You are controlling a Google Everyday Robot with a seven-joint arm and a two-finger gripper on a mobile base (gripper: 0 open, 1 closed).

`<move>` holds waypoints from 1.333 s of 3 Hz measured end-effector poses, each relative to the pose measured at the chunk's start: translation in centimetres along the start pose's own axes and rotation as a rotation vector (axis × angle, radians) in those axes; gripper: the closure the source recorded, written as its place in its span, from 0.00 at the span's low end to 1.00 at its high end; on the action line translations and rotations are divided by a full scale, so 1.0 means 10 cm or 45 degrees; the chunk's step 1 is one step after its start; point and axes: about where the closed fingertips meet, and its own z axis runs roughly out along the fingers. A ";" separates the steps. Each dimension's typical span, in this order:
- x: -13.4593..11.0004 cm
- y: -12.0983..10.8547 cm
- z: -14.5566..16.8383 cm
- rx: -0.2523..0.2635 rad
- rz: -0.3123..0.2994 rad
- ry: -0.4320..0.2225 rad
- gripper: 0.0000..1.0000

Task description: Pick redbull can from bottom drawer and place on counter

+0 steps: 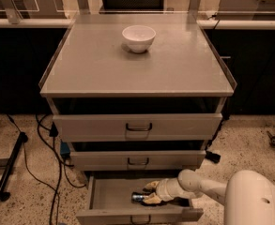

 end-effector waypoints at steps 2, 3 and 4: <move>0.21 -0.01 0.22 -0.022 0.008 -0.001 0.50; 0.30 0.01 0.32 -0.032 0.014 0.006 0.50; 0.39 0.03 0.41 -0.049 0.014 0.023 0.49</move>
Offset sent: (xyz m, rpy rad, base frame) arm 0.0024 -0.0036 -0.0392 0.0040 0.0156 0.0038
